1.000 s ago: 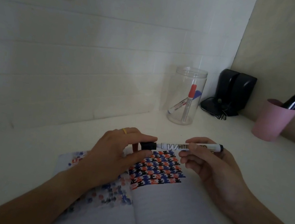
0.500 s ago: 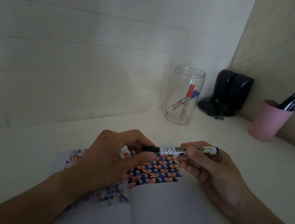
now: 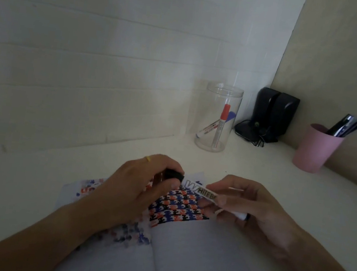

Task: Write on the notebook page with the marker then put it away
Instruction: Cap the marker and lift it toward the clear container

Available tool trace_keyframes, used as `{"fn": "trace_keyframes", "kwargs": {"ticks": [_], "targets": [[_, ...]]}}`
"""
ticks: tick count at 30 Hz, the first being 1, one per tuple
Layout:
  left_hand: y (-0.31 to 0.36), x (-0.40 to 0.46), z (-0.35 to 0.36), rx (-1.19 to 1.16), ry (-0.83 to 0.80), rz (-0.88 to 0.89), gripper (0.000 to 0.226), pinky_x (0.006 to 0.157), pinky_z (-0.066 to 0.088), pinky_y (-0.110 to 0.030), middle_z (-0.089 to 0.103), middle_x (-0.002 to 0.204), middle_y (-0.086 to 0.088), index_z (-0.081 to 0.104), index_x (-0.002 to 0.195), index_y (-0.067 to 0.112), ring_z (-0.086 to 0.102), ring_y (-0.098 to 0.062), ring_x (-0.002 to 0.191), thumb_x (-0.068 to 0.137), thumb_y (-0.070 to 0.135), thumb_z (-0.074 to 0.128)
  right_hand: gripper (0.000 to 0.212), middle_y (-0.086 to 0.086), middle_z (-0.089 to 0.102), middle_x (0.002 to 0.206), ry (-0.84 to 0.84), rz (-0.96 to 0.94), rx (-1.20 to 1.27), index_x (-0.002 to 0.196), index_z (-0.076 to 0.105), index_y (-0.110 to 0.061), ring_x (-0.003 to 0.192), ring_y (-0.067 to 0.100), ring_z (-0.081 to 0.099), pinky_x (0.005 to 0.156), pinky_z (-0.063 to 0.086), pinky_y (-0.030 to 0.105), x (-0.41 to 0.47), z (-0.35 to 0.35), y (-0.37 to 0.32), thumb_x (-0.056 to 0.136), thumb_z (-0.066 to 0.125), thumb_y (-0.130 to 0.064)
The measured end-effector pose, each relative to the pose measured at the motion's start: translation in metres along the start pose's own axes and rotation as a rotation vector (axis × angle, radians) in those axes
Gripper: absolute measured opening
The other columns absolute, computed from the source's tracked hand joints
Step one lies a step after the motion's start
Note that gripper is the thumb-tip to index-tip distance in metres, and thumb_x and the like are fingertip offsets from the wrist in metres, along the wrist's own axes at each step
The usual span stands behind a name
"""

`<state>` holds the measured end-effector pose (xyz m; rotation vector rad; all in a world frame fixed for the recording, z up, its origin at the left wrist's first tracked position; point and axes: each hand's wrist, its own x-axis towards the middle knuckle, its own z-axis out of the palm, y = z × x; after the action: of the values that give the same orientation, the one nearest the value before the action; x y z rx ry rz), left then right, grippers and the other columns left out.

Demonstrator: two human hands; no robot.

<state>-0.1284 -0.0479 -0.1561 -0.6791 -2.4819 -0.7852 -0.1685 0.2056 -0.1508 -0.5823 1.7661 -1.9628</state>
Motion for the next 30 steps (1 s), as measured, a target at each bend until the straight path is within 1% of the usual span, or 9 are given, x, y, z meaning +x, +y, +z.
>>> {"fn": "trace_keyframes", "kwargs": {"ticks": [2, 6, 9, 13, 16, 20, 23, 26, 30], "targets": [[-0.004, -0.001, 0.000, 0.060, -0.008, 0.028, 0.021, 0.079, 0.046, -0.018, 0.065, 0.107, 0.012, 0.058, 0.117, 0.028, 0.061, -0.007, 0.092, 0.101, 0.036, 0.050, 0.021, 0.030, 0.074, 0.103, -0.045, 0.022, 0.017, 0.095, 0.066, 0.012, 0.082, 0.027, 0.072, 0.066, 0.055, 0.026, 0.001, 0.001, 0.002, 0.086, 0.069, -0.007], [-0.004, -0.003, 0.002, 0.119, 0.001, 0.023, 0.033, 0.076, 0.046, -0.016, 0.061, 0.104, 0.014, 0.052, 0.130, 0.034, 0.060, -0.008, 0.086, 0.101, 0.047, 0.042, 0.010, 0.028, 0.076, 0.095, -0.021, 0.052, 0.016, 0.087, 0.070, 0.001, 0.087, 0.032, 0.073, 0.071, 0.058, 0.029, 0.002, 0.007, 0.006, 0.082, 0.075, -0.006], [-0.008, -0.002, 0.004, 0.133, 0.032, -0.056, 0.046, 0.073, 0.040, -0.011, 0.056, 0.099, 0.019, 0.038, 0.144, 0.038, 0.058, -0.005, 0.079, 0.100, 0.051, 0.040, 0.026, 0.024, 0.075, 0.091, -0.018, 0.072, 0.123, 0.110, 0.068, 0.000, 0.083, 0.033, 0.073, 0.070, 0.059, 0.035, 0.003, 0.008, 0.006, 0.084, 0.071, 0.000], [-0.012, -0.004, 0.004, 0.198, 0.043, -0.071, 0.045, 0.072, 0.035, -0.009, 0.053, 0.097, 0.020, 0.040, 0.141, 0.038, 0.053, 0.006, 0.081, 0.100, 0.054, 0.031, 0.057, 0.022, 0.072, 0.090, 0.063, 0.017, 0.121, 0.136, 0.057, -0.023, 0.082, 0.030, 0.070, 0.069, 0.058, 0.036, 0.003, 0.007, 0.005, 0.086, 0.066, 0.003], [-0.014, -0.005, 0.005, 0.197, 0.007, -0.074, 0.038, 0.075, 0.040, -0.015, 0.054, 0.102, 0.018, 0.044, 0.133, 0.045, 0.054, 0.001, 0.083, 0.100, 0.051, 0.026, 0.065, 0.032, 0.072, 0.105, 0.206, -0.036, 0.083, 0.141, 0.050, -0.027, 0.093, 0.038, 0.073, 0.078, 0.061, 0.040, 0.008, 0.009, -0.003, 0.086, 0.067, 0.004], [-0.016, -0.005, 0.005, 0.219, 0.023, -0.069, 0.035, 0.075, 0.046, -0.022, 0.056, 0.103, 0.014, 0.048, 0.131, 0.044, 0.057, -0.006, 0.083, 0.103, 0.045, 0.027, 0.072, 0.023, 0.071, 0.112, 0.484, -0.221, 0.074, 0.145, 0.040, -0.022, 0.093, 0.033, 0.076, 0.077, 0.062, 0.035, 0.036, 0.005, -0.046, 0.086, 0.068, 0.006], [-0.017, -0.004, 0.004, 0.241, 0.034, -0.058, 0.034, 0.071, 0.048, -0.026, 0.056, 0.100, 0.010, 0.051, 0.130, 0.038, 0.057, -0.011, 0.077, 0.104, 0.036, 0.030, 0.063, 0.011, 0.069, 0.095, 0.736, -0.475, -0.014, 0.137, 0.037, -0.017, 0.080, 0.021, 0.077, 0.075, 0.064, 0.033, 0.068, -0.001, -0.092, 0.087, 0.068, 0.006], [-0.018, -0.004, 0.003, 0.251, 0.048, -0.068, 0.034, 0.069, 0.052, -0.030, 0.058, 0.099, 0.008, 0.051, 0.130, 0.038, 0.058, -0.014, 0.074, 0.104, 0.033, 0.030, 0.048, 0.011, 0.075, 0.081, 0.930, -0.685, -0.303, 0.128, 0.033, -0.019, 0.071, 0.018, 0.076, 0.071, 0.063, 0.033, 0.102, -0.012, -0.121, 0.093, 0.063, -0.006], [-0.019, -0.004, 0.003, 0.246, 0.041, -0.073, 0.034, 0.069, 0.051, -0.031, 0.056, 0.097, 0.009, 0.051, 0.130, 0.040, 0.057, -0.013, 0.073, 0.104, 0.034, 0.030, 0.034, 0.004, 0.074, 0.076, 1.045, -0.744, -0.589, 0.117, 0.041, -0.018, 0.066, 0.016, 0.071, 0.068, 0.061, 0.042, 0.135, -0.025, -0.129, 0.091, 0.059, -0.006]]}}
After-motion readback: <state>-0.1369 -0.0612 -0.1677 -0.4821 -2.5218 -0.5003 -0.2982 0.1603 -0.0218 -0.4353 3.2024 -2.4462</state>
